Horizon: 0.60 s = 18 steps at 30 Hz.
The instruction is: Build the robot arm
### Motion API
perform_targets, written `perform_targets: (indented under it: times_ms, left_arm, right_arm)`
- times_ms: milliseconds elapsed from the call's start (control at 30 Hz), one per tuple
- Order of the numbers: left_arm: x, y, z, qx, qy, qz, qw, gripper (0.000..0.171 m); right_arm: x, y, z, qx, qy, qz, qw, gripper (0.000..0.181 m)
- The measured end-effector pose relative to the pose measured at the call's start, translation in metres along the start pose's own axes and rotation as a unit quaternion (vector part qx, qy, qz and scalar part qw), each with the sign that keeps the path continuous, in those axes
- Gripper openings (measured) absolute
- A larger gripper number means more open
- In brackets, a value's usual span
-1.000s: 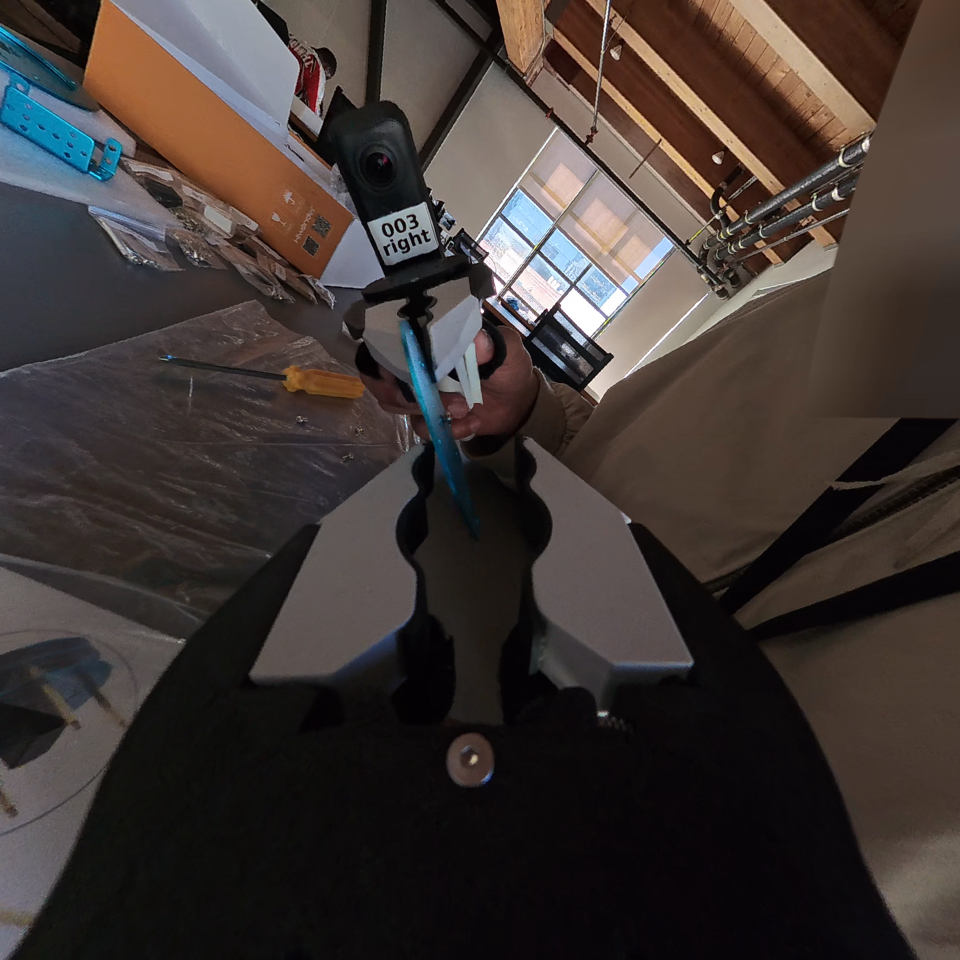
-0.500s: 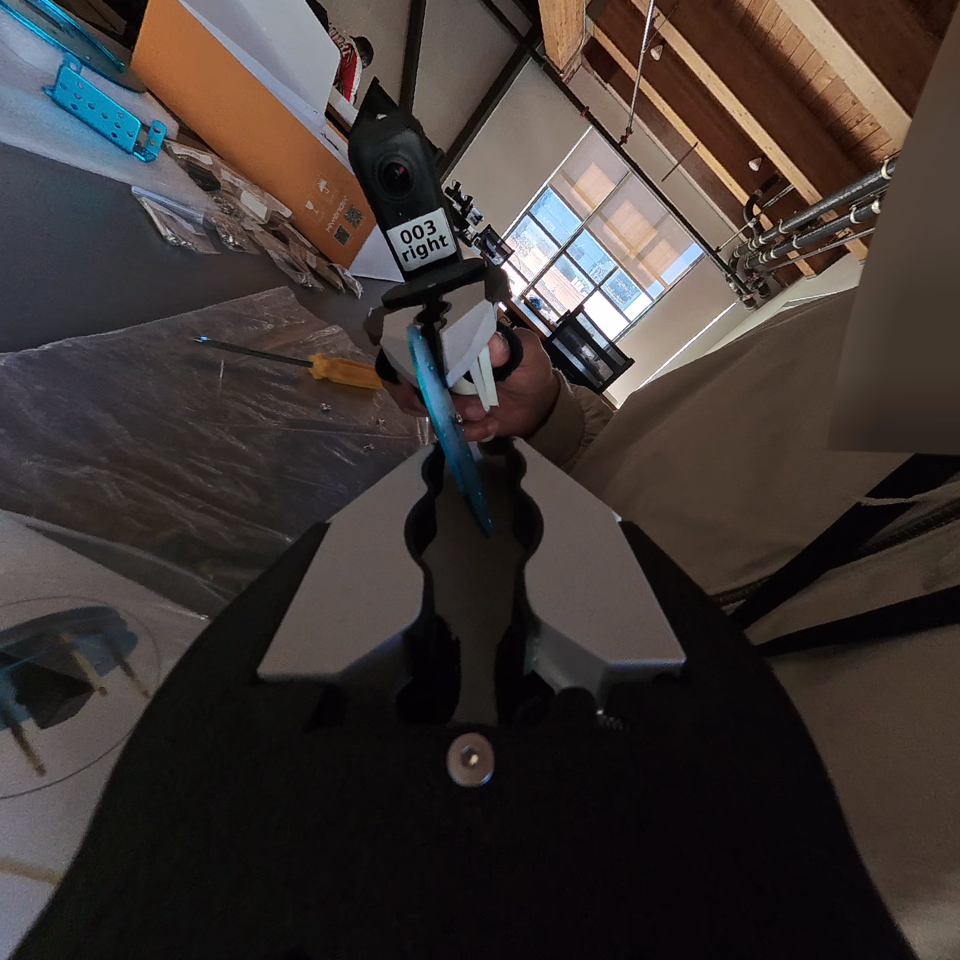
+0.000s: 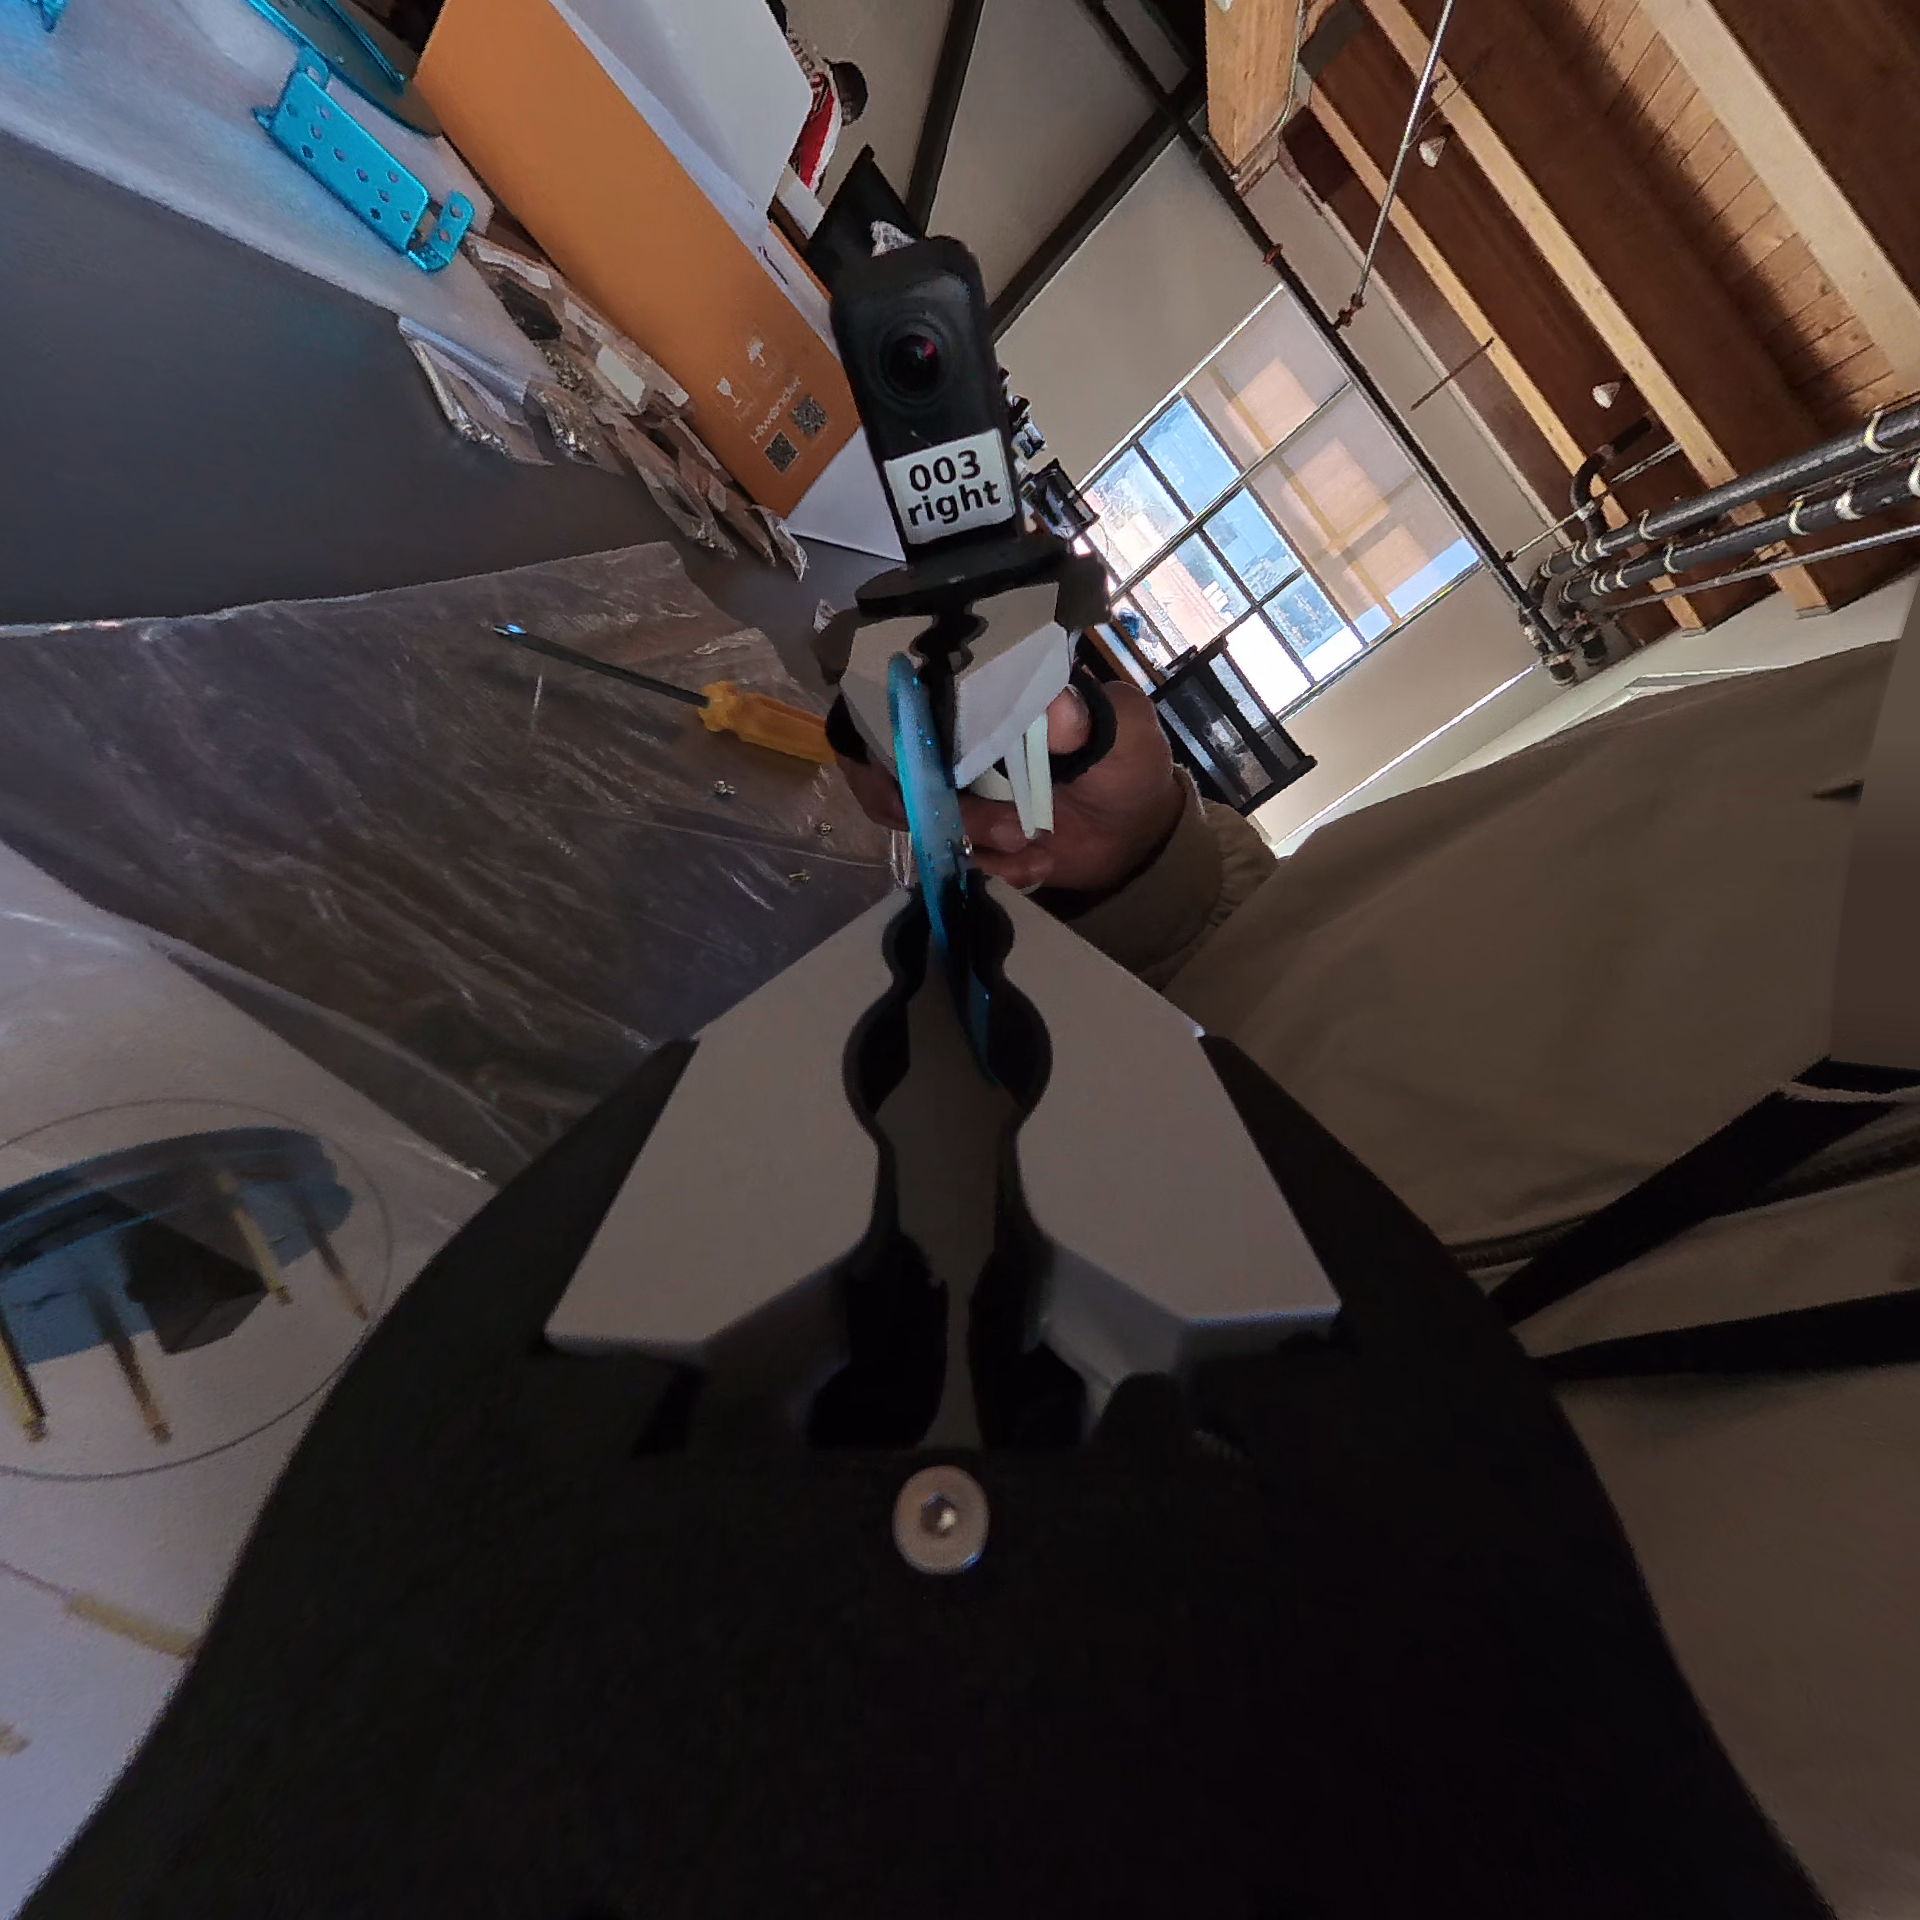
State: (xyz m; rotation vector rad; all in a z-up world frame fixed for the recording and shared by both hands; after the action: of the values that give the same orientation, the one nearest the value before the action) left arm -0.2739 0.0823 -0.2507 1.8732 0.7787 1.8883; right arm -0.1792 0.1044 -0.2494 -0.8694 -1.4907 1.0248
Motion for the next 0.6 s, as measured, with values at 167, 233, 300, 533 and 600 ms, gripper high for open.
perform_targets:
  times_ms: [167, 233, 300, 533, 600]
  left_arm:
    - [-0.001, -0.004, 0.001, 0.014, -0.009, -0.012, 1.0, 0.006]
    - [-0.002, -0.007, 0.001, 0.016, -0.013, -0.03, 0.999, 0.005]
    - [-0.002, -0.007, 0.0, 0.01, -0.012, -0.049, 0.999, 0.005]
    - [-0.001, -0.012, -0.001, -0.001, 0.011, -0.144, 0.99, 0.005]
    - [-0.003, -0.011, 0.0, 0.014, 0.008, -0.153, 0.988, 0.005]
  right_arm:
    - [0.0, 0.004, -0.001, -0.015, 0.009, 0.008, 1.0, 0.001]
    - [-0.001, 0.007, -0.001, -0.021, 0.012, 0.015, 1.0, 0.001]
    - [0.0, 0.007, -0.002, -0.03, 0.017, 0.005, 0.999, 0.002]
    - [0.019, -0.015, -0.053, -0.177, 0.086, -0.226, 0.954, 0.015]
    - [0.016, -0.018, -0.071, -0.243, 0.078, -0.31, 0.916, 0.022]
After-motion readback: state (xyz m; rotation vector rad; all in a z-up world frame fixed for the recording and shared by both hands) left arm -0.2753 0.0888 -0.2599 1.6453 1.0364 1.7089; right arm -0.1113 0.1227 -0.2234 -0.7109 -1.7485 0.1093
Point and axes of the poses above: each gripper's, where its closed fingertips meet, z out along the fingers, x out of its top, y = z × x across the jaws, the point moved 4 cm from there along -z, back along the fingers, and after that the axes turned 9 degrees about z, right-handed, at the moved point
